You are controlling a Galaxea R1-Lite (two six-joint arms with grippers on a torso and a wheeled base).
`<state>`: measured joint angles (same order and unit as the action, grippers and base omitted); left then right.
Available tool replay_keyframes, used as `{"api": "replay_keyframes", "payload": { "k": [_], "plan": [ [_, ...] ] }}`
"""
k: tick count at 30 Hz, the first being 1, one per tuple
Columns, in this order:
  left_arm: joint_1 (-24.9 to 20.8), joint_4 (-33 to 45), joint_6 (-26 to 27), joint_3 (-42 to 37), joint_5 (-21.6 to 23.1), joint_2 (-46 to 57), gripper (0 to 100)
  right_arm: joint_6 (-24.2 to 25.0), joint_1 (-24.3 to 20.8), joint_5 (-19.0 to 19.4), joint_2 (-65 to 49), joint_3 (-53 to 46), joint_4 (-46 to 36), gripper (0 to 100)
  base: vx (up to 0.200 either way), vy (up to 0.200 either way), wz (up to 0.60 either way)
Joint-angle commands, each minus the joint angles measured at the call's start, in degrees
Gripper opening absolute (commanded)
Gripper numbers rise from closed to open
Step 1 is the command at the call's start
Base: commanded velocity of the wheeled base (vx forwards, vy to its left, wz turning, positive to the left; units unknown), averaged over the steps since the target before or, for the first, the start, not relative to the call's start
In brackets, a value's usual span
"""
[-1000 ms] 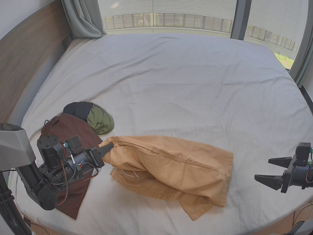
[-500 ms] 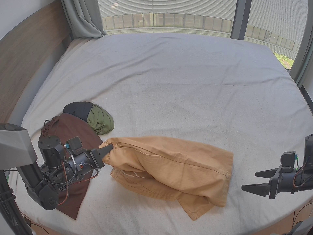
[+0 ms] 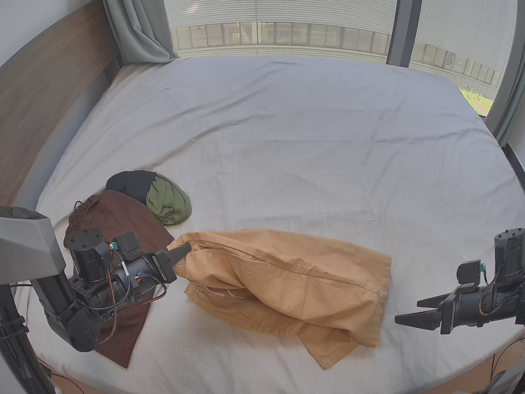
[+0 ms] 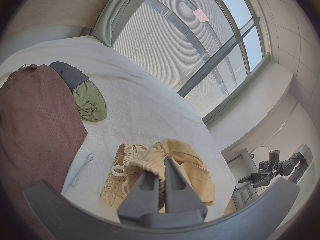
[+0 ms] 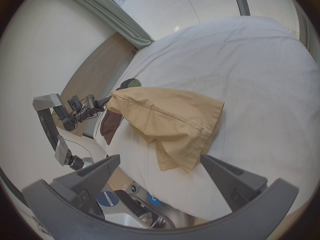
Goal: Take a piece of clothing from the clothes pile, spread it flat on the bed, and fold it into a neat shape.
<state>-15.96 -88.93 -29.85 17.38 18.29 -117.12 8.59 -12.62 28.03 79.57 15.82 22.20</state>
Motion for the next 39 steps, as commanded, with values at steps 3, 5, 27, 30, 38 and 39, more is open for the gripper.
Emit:
{"api": "replay_keyframes", "payload": {
  "k": [3, 5, 27, 30, 38, 39],
  "plan": [
    [0.05, -0.01, -0.03, 0.02, 0.00, -0.13, 0, 1.07, 0.31, 0.45, 5.69, -0.53, 2.23, 100, 0.000, 0.000, 0.00],
    [-0.04, -0.01, -0.03, 0.02, 0.00, -0.04, 0, 2.04, 0.31, 0.71, 7.09, -1.41, 4.43, 100, 0.000, 0.000, 0.00],
    [0.05, -0.10, -0.03, 0.02, 0.00, 0.31, 0, 5.91, 0.31, 0.71, 17.64, -3.69, 15.68, 100, 0.000, 0.000, 0.00],
    [0.05, -0.10, -0.03, 0.11, 0.00, 0.31, 0, 6.08, 0.75, 0.80, 18.61, -3.52, 16.03, 100, 0.000, 0.000, 0.00],
    [0.05, -0.10, -0.03, 0.19, 0.00, 0.22, 0, 6.52, 1.72, 0.98, 22.65, -3.61, 20.08, 100, 0.000, 0.000, 0.00],
    [0.05, -0.10, -0.03, 0.19, 0.00, 0.22, 0, 6.96, 1.81, 0.98, 23.53, -3.61, 21.13, 100, 0.000, 0.000, 0.00]
  ]
}}
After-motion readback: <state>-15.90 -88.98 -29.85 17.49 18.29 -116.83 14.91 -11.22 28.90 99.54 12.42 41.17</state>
